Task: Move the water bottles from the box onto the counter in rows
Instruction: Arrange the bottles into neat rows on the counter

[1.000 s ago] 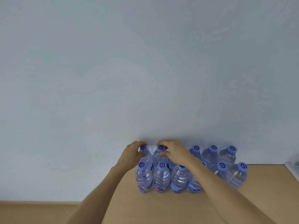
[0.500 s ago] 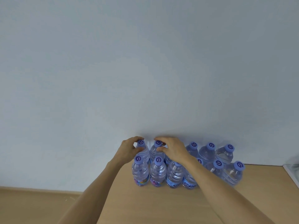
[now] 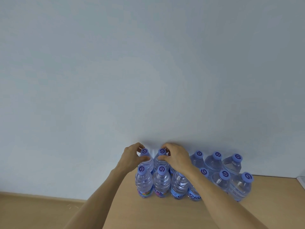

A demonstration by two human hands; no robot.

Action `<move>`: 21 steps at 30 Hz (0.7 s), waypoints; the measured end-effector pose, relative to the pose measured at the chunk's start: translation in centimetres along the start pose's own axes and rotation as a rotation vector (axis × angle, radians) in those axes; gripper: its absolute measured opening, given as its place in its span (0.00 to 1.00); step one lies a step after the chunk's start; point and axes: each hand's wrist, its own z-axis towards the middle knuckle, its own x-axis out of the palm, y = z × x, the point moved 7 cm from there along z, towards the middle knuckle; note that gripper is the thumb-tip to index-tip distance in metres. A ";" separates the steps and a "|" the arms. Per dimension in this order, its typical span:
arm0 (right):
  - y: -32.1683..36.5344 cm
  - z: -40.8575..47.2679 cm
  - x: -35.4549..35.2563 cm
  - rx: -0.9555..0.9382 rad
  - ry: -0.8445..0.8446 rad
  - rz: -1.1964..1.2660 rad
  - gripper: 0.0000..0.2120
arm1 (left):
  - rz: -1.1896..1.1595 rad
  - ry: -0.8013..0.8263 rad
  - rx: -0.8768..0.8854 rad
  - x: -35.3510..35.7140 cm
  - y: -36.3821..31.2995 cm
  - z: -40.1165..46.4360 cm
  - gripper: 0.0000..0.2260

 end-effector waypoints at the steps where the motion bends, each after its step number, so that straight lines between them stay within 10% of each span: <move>1: 0.1 0.0 0.0 -0.011 -0.004 -0.005 0.16 | 0.001 0.041 0.015 0.0 0.0 -0.1 0.17; 21: 0.6 -0.2 -0.3 -0.055 -0.027 -0.018 0.13 | -0.035 -0.078 0.098 0.0 -0.2 -0.6 0.12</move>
